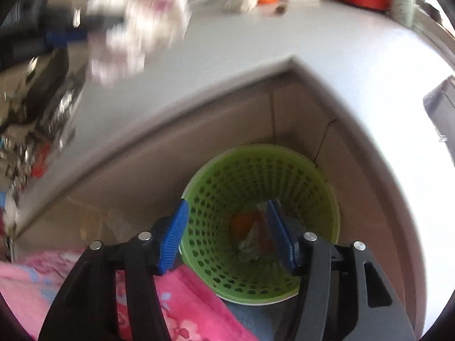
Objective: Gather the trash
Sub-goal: 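Carry tray and tissue over the green basket and open both tools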
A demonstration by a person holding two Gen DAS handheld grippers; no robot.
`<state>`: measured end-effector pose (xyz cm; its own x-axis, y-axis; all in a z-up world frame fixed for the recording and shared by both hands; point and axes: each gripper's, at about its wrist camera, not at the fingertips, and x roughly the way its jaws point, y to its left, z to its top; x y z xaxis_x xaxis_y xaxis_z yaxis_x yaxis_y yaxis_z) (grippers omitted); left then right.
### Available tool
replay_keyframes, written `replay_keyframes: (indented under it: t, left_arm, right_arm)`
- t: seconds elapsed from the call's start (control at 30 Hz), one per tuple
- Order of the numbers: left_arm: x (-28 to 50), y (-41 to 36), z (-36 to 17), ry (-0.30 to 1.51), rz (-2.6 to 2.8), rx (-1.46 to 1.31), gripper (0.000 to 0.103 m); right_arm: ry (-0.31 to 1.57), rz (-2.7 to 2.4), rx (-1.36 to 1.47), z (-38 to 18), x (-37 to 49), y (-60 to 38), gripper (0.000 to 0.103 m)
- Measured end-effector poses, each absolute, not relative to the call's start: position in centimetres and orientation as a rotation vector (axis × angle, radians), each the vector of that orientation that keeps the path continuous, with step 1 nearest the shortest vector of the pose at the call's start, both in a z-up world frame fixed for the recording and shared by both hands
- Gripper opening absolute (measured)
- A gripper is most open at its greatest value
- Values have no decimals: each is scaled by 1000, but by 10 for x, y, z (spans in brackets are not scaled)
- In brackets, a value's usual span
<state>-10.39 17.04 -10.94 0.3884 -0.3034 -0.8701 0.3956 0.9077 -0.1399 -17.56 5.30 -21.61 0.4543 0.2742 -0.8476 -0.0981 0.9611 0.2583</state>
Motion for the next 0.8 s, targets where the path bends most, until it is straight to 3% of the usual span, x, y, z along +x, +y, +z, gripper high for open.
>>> replay_keyframes:
  t: [0.1,0.37,0.8]
  left_arm:
    - [-106,171,-109,1082,-457,99,22]
    - [-122,166,-111,1064,-497,163,22]
    - [-159,140,-145,1114,-602,292,22]
  right_arm:
    - [1000,167,225,-188,-181,38,77]
    - [900,59,198,-136,-188,13,77]
    - [919,8,193,-137,-189,6,77]
